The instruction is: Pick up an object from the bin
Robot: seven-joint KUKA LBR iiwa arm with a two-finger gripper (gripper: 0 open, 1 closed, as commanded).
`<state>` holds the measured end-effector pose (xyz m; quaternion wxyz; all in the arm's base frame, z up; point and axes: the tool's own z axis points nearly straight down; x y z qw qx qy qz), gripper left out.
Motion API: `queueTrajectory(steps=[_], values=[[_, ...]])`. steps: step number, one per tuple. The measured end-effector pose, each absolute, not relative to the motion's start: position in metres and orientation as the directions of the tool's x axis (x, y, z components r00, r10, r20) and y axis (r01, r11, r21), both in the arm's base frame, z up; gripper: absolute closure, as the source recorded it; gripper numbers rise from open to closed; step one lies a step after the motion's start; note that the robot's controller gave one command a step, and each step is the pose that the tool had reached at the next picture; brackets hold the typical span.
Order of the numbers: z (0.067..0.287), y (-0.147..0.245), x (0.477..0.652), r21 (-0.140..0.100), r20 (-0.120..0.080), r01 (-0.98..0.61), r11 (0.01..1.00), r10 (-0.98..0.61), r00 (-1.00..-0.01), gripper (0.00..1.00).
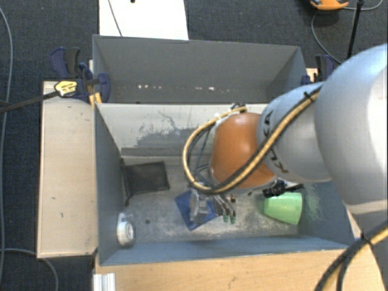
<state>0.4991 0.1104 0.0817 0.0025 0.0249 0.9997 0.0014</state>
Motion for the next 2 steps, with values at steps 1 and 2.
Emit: queueTrajectory(steps=[1, 2], values=[[0.132, 0.106, 0.499, 0.001, 0.001, 0.025, 1.000, 0.025, -1.000, 1.00], [0.188, 0.099, 0.498, 0.002, -0.003, -0.039, 0.999, -0.039, -0.999, 1.00]])
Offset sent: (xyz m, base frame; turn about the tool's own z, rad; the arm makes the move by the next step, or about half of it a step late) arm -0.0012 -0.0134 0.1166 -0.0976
